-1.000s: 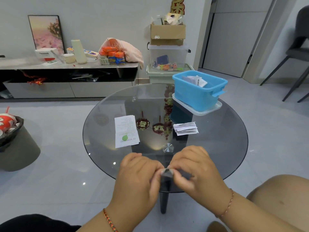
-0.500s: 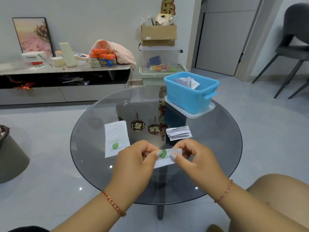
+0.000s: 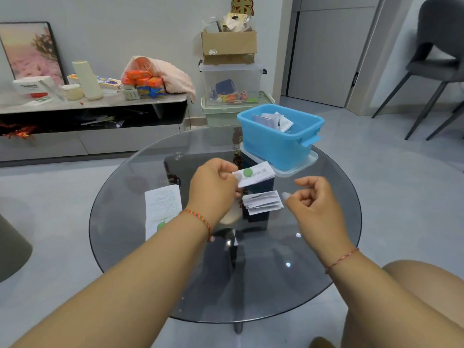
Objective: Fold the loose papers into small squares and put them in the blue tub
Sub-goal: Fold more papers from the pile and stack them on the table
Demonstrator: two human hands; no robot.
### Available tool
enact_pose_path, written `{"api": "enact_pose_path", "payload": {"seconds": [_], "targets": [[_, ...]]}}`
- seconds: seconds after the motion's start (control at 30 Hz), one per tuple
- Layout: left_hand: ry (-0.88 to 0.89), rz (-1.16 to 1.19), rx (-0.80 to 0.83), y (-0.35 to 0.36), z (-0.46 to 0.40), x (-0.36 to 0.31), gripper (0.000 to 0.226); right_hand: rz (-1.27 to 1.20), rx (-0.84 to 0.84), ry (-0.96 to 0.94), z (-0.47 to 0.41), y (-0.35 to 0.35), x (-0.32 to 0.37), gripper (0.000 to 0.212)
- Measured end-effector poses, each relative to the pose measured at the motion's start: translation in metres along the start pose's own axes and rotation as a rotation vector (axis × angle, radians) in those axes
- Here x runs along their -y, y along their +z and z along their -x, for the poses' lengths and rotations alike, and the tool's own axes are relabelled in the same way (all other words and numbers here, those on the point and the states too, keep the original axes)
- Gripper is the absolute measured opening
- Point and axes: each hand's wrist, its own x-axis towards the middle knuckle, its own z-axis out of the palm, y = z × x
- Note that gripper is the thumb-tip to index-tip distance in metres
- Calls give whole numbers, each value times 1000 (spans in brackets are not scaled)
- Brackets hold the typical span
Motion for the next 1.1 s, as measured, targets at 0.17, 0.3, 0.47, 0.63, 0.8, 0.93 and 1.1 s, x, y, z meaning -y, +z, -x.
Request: {"api": "enact_pose_path", "payload": {"seconds": [0.17,0.3,0.47,0.63,0.8,0.93,1.1], "targets": [[50,-299,101,23,-13,14,12,46,7,2,-6,-1,-4,26],[157,-556,153,33,-1,30,19,95,15,-55,-7,-3,-8,25],[218,-708,248,38,5,32,27,114,17,-56,-9,-3,-11,23],[247,-726,287,37,9,32,42,348,89,-24,-13,-5,-24,29],[262,-715,281,34,14,32,34,757,208,-88,-19,6,-34,44],[274,-695,254,30,18,32,33,741,209,-118,-22,9,-33,37],[324,-618,229,27,19,35,32,676,217,-117,-17,7,-30,40]]}}
